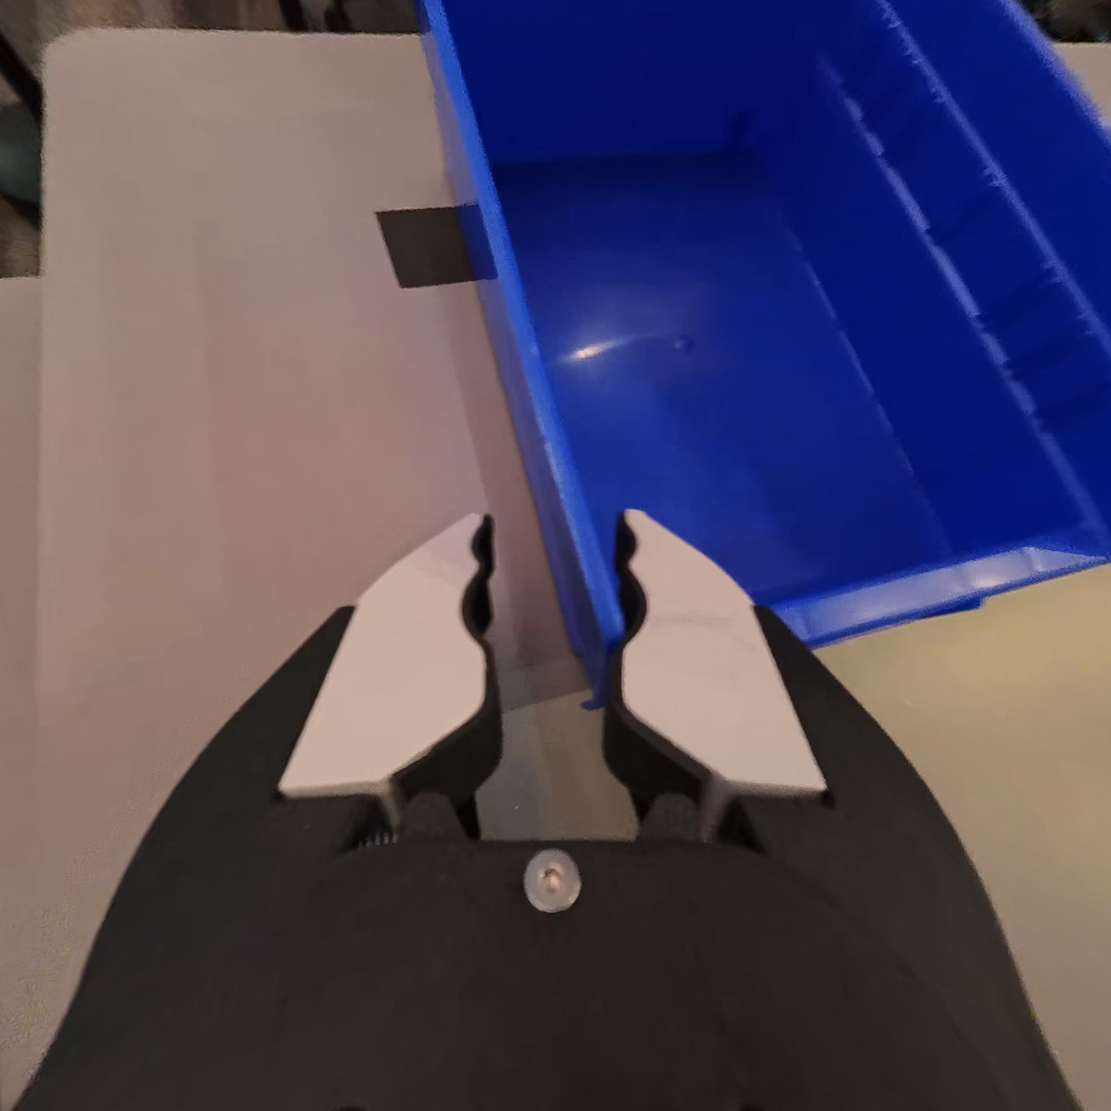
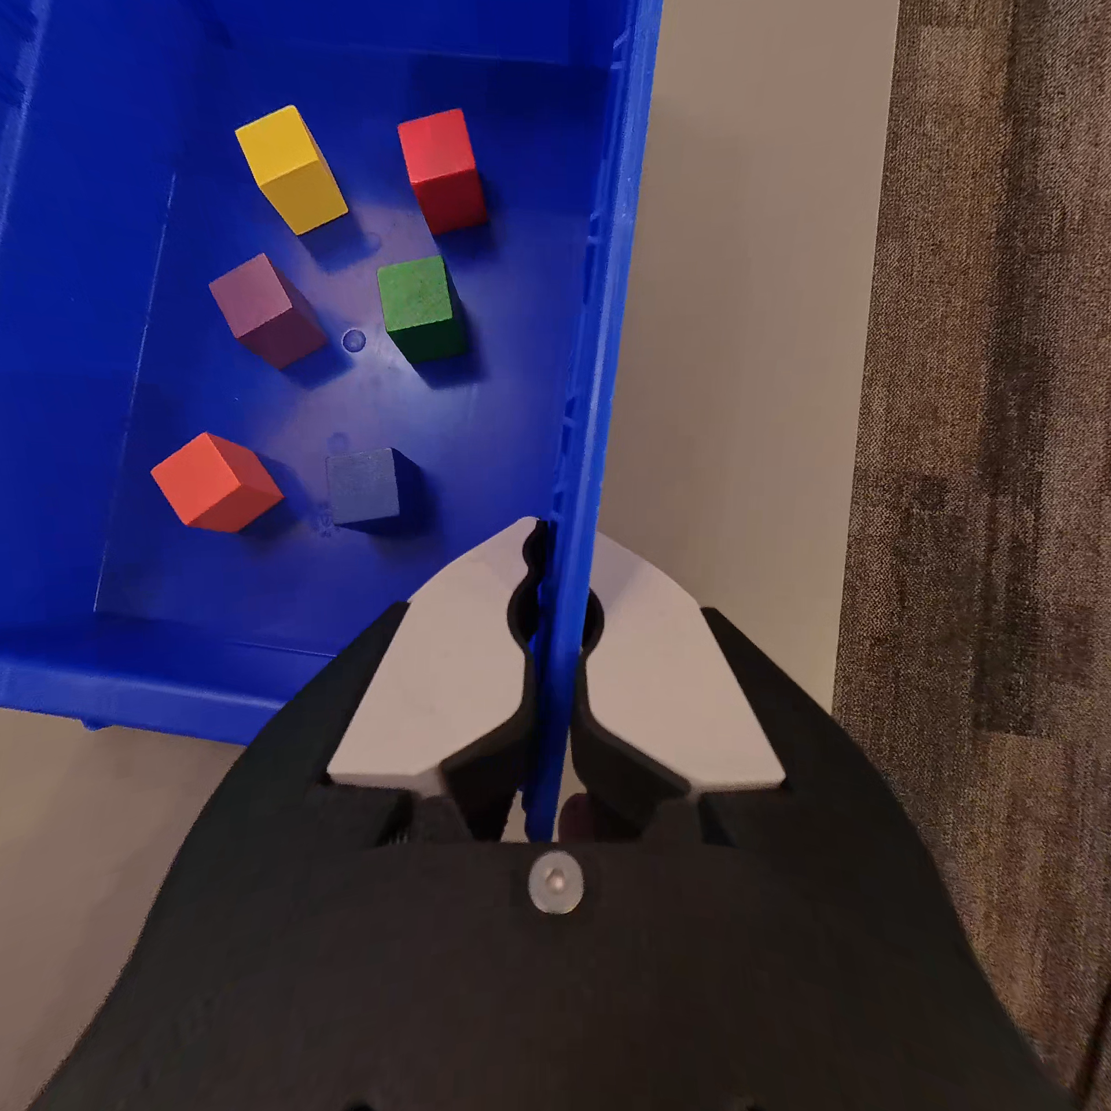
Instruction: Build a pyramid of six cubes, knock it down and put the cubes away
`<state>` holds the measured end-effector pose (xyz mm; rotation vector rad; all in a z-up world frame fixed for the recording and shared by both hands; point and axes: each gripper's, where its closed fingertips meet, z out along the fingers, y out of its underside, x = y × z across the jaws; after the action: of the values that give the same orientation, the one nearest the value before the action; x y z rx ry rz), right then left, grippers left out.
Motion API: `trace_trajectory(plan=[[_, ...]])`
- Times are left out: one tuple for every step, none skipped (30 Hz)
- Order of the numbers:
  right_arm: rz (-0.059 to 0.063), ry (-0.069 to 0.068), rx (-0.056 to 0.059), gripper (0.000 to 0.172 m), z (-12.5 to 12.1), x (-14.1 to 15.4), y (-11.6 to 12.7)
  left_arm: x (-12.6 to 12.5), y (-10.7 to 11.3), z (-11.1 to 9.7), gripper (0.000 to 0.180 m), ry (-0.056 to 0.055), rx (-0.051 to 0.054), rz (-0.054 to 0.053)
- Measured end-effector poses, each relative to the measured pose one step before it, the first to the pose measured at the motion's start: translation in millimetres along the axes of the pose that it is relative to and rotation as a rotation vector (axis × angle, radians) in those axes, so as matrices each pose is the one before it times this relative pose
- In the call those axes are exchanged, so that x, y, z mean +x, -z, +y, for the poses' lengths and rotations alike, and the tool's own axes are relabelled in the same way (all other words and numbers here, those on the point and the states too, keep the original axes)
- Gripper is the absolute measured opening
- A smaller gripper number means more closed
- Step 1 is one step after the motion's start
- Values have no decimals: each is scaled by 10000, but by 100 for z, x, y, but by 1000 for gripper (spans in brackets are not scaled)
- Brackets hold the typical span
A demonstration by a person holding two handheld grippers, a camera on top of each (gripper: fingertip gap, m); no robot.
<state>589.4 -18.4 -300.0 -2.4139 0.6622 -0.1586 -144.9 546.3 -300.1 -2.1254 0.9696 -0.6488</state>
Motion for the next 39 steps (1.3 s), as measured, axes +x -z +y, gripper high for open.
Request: trace_trajectory(plan=[[-40, -53, -2, 6, 27, -52, 10, 377, -174, -118, 23, 188, -21, 349], [-14, -27, 1, 7, 32, -48, 23, 42, -147, -135, 15, 266, 29, 98], [18, 1, -19, 7, 36, -74, 15, -150, -118, -125, 13, 176, 15, -57], [20, 32, -37, 7, 61, -134, 49, -129, -62, -70, 11, 130, -13, -62], [18, 29, -60, 7, 85, -197, 71, -108, -25, -31, 10, 75, -21, -60], [39, 48, -65, 7, 89, -229, 107, -46, 3, -3, 9, -29, -41, -70], [32, 40, -64, 7, 101, -264, 166, -30, 29, 35, 8, 21, -31, -76], [13, 22, -63, 7, 123, -278, 208, -47, 102, 102, 7, -11, -59, -106], [3, 19, -60, 7, 178, -299, 248, 13, 157, 167, 6, -59, -97, -86], [-23, 36, -55, 7, 239, -347, 276, 44, 175, 188, 4, -116, -85, -70], [-56, 48, -47, 7, 290, -406, 286, 290, 160, 198, 4, -84, -29, 124], [-74, 55, -43, 7, 336, -465, 301, 314, 168, 213, 4, 70, 20, 176], [-80, 52, -50, 7, 384, -511, 316, 305, 194, 259, 4, 63, -7, 161], [-69, 76, -52, 7, 424, -537, 347, 228, 256, 295, 4, 2, -23, 80], [-81, 84, -43, 7, 453, -573, 350, 221, 287, 284, 4, -39, 1, 53], [-90, 66, -27, 7, 475, -599, 363, 202, 329, 279, 4, -26, 34, 13], [-87, 80, -43, 7, 546, -629, 342, 145, 349, 271, 4, -9, 51, -13], [-99, 84, -32, 7, 564, -684, 347, 130, 411, 233, 4, -6, 91, -8], [-112, 64, -27, 6, 563, -699, 379, 111, 484, 226, 4, -18, 81, -13], [-100, 53, -25, 6, 583, -712, 362, 109, 529, 254, 4, -57, 48, -31], [-91, 62, -29, 6, 582, -741, 316, 135, 547, 240, 4, -74, 37, -22], [-91, 58, -20, 6, 600, -775, 273, 158, 551, 271, 4, -91, 5, -26], [-91, 64, -8, 6, 586, -804, 269, 179, 575, 290, 4, -94, -14, -16], [-80, 78, -10, 6, 582, -853, 256, 239, 567, 290, 4, -77, -1, 9], [-59, 86, -20, 6, 576, -861, 280, 236, 567, 318, 4, -68, -10, 6], [-43, 70, -21, 6, 539, -867, 289, 262, 554, 344, 4, -77, -18, 11], [-27, 100, -26, 6, 500, -877, 282, 288, 531, 357, 4, -46, 1, 37], [-36, 107, -24, 6, 452, -895, 241, 285, 495, 388, 4, -43, -15, 40], [-52, 98, -22, 6, 423, -915, 214, 274, 465, 424, 4, -64, -35, 21], [-71, 67, -21, 6, 420, -923, 192, 289, 465, 422, 4, -33, -18, 27], [-56, 56, -13, 6, 451, -877, 200, 297, 450, 423, 4, -36, -13, 23], [-25, 65, -2, 6, 468, -844, 196, 289, 433, 460, 4, -33, -11, 16], [42, 72, -2, 7, 529, -707, 158, 294, 448, 499, 4, -7, -6, 40], [43, 74, -1, 7, 572, -632, 139, 270, 469, 506, 4, 23, 5, 59], [-35, -4, 14, 8, 566, -658, 165, 231, 476, 532, 4, 9, -6, 41], [0, 7, 28, 7, 521, -557, 188, 210, 442, 565, 4, 10, -18, 27], [85, 64, -7, 8, 512, -448, 167, 195, 434, 545, 4, 44, 7, 33], [93, 84, -56, 7, 539, -389, 142, 182, 417, 525, 4, 49, 12, 30], [14, 40, -35, 7, 512, -441, 135, 154, 403, 535, 4, 27, 3, 14]])
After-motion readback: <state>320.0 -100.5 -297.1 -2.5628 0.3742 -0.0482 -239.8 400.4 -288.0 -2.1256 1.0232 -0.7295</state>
